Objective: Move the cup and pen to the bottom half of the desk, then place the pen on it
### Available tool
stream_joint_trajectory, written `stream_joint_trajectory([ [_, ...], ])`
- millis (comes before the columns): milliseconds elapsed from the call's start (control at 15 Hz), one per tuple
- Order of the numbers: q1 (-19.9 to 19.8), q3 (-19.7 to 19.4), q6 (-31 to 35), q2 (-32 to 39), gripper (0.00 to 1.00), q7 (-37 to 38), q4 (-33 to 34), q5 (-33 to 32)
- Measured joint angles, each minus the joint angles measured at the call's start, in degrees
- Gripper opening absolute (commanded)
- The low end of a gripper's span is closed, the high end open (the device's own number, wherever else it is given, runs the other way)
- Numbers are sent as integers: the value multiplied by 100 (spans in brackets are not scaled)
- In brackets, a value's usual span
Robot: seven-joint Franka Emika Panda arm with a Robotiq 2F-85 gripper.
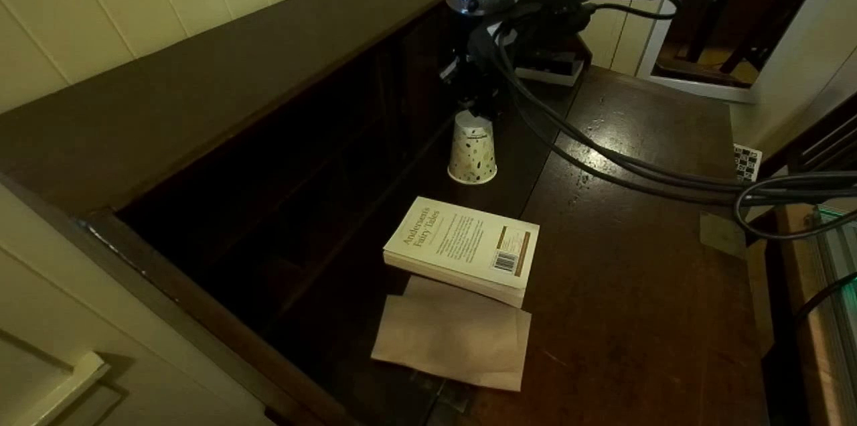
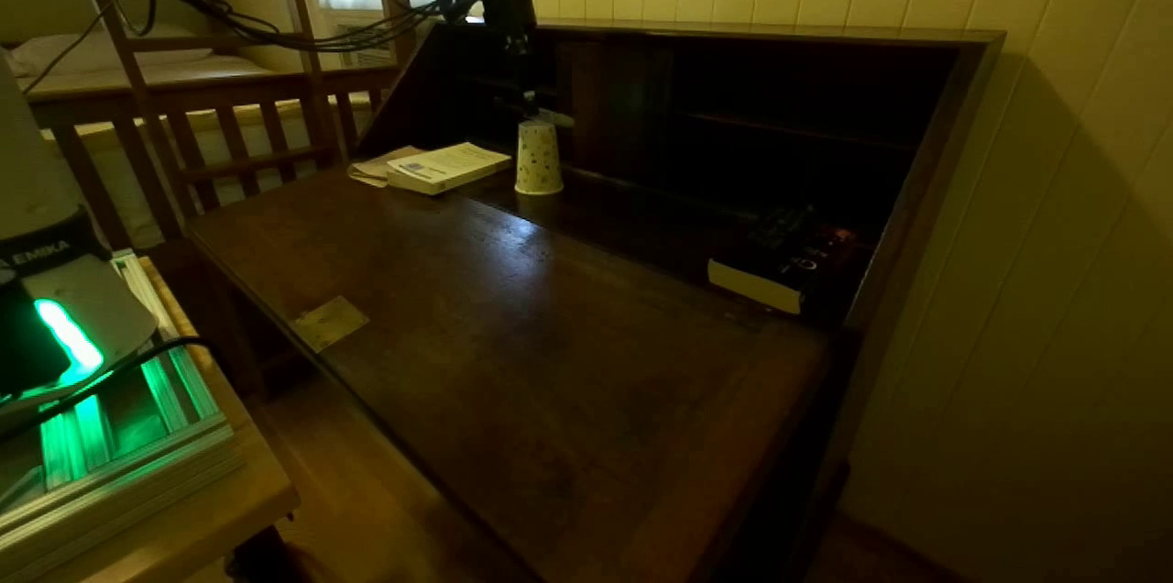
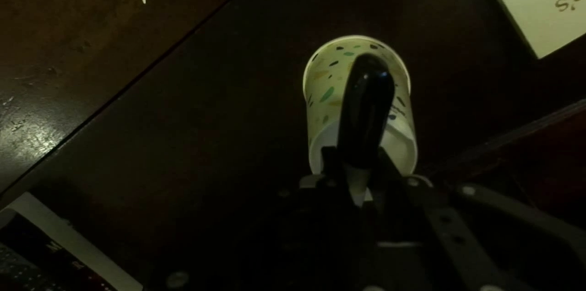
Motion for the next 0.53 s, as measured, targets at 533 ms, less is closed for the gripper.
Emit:
stream_joint_trajectory([
  [533,27,-2,0,29,5,220,5,-206],
])
